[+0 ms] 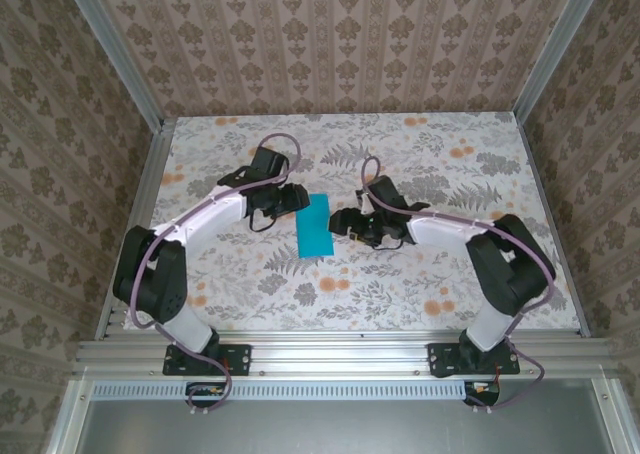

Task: Fold a paper plane with a square sheet of paper (pick it up from the middle)
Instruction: Turn over the paper at the center of the table, then third fold the triangle at the center of the table.

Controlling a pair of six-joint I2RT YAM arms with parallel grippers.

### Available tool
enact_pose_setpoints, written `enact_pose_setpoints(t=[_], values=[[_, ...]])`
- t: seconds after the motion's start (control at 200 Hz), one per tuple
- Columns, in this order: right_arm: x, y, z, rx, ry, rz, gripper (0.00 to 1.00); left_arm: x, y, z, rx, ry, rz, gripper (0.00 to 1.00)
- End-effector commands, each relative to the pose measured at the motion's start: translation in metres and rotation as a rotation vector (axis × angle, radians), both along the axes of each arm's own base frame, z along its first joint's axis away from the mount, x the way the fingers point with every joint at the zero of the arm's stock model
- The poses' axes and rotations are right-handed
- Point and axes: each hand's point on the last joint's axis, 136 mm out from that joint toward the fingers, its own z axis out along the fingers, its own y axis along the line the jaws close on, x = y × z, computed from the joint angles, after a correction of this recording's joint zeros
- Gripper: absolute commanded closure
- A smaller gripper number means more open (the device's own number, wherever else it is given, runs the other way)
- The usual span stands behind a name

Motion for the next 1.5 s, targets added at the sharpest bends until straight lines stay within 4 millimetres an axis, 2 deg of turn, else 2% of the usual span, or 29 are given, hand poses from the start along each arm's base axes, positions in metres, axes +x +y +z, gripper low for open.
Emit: enact_pose_setpoints(t=[0.0, 0.115, 0.28, 0.445, 0.59, 0.895, 0.915, 0.975, 1.35, 1.495], values=[[0.002, 0.018, -0.005, 0.033, 0.052, 0.003, 0.24, 0.015, -0.015, -0.003, -0.096, -0.009, -0.02, 0.58], [0.0, 0.026, -0.014, 0.022, 0.085, 0.01, 0.25, 0.026, -0.021, -0.02, -0.105, 0.025, -0.033, 0.65], [0.0, 0.028, -0.02, 0.013, 0.107, 0.006, 0.28, 0.038, -0.018, -0.05, -0.038, 0.08, -0.021, 0.72], [0.002, 0.023, -0.025, -0.03, 0.129, -0.015, 0.29, 0.037, -0.009, -0.079, 0.035, 0.147, 0.004, 0.76], [0.001, 0.021, -0.031, -0.058, 0.158, -0.022, 0.29, 0.032, -0.003, -0.096, 0.059, 0.197, 0.027, 0.77], [-0.007, 0.029, -0.035, -0.063, 0.208, 0.025, 0.29, 0.018, 0.0, -0.113, 0.063, 0.268, 0.036, 0.75], [-0.008, 0.03, -0.035, -0.062, 0.211, 0.03, 0.29, 0.023, 0.01, -0.114, 0.056, 0.273, 0.063, 0.75], [-0.01, 0.034, -0.034, -0.053, 0.219, 0.044, 0.29, 0.022, 0.013, -0.118, 0.051, 0.284, 0.072, 0.75], [-0.037, 0.045, -0.034, -0.009, 0.314, 0.101, 0.33, 0.014, 0.017, -0.131, 0.047, 0.328, 0.086, 0.75], [-0.03, 0.053, -0.026, 0.059, 0.264, 0.093, 0.38, 0.011, 0.018, -0.134, 0.048, 0.331, 0.086, 0.76]])
